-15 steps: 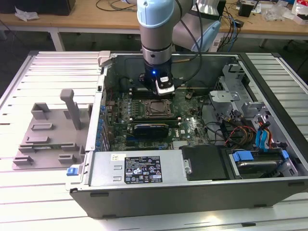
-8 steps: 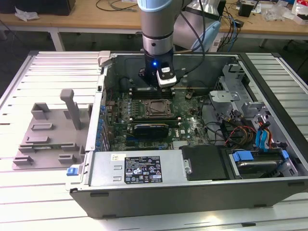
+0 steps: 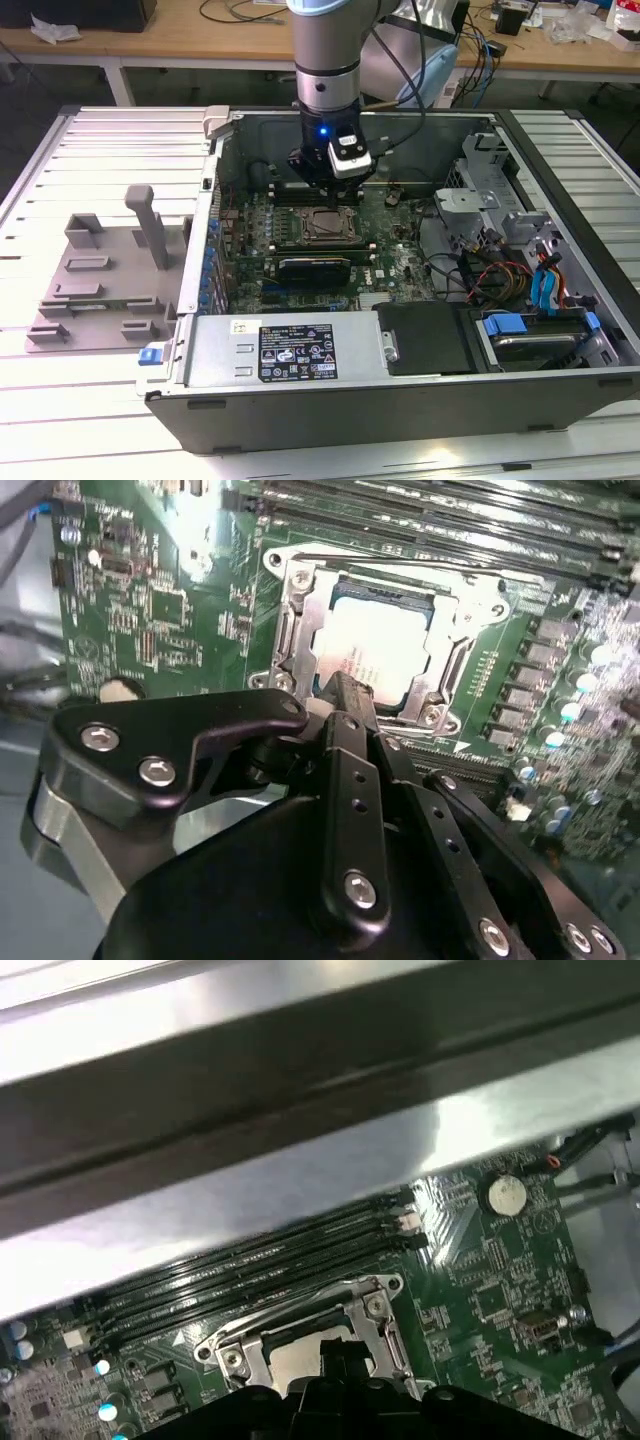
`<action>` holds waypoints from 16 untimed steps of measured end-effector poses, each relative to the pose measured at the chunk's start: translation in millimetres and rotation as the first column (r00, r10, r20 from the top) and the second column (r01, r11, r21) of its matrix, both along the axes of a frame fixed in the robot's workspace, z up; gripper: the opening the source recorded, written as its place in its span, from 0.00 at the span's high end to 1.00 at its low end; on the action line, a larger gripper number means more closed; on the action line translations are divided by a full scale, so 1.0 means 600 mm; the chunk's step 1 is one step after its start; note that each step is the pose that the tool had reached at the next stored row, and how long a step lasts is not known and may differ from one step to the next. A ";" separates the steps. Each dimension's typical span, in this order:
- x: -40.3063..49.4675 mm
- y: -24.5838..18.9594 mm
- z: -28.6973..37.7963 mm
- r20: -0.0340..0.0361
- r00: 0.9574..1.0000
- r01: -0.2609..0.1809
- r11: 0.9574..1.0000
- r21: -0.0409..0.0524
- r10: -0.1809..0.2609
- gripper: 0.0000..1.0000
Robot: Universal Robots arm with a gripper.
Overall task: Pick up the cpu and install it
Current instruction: 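Install the first cpu locking lever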
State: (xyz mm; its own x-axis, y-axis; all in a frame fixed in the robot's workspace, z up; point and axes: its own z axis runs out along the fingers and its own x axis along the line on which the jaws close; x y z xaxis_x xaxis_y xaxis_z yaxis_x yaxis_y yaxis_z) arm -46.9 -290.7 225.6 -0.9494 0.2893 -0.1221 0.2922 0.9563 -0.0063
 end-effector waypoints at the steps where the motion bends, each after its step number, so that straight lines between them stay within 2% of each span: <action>1: 0.000 0.0000 0.000 0.000 0.999 -0.035 0.999 -0.001 0.035 0.89; 3: 0.000 0.0000 -0.001 0.000 0.997 -0.073 0.997 -0.003 0.073 0.89; 4: 0.000 0.0000 -0.001 -0.002 0.994 -0.106 0.994 -0.008 0.106 0.89; 5: 0.000 -0.0003 -0.002 -0.005 0.992 -0.126 0.992 -0.018 0.126 0.89; 7: 0.000 -0.0079 -0.002 -0.008 0.991 -0.130 0.991 -0.022 0.130 0.89; 8: 0.000 -0.0156 -0.002 -0.008 0.991 -0.131 0.991 -0.023 0.131 0.89; 11: 0.000 -0.0297 -0.002 -0.008 0.991 -0.132 0.991 -0.025 0.131 0.89; 13: 0.000 -0.0313 -0.002 -0.008 0.991 -0.132 0.991 -0.025 0.131 0.89; 14: 0.000 -0.0315 -0.002 -0.021 0.991 -0.132 0.991 -0.024 0.132 0.89; 15: 0.000 -0.0314 -0.003 -0.044 0.990 -0.133 0.991 -0.021 0.132 0.89; 16: 0.001 -0.0314 -0.003 -0.062 0.989 -0.133 0.991 -0.018 0.131 0.89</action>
State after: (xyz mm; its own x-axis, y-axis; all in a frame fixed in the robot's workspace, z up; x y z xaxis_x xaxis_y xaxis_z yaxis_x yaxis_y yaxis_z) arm -46.4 -309.6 223.8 -0.9849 0.1586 -0.0687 0.1617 0.9860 -0.0419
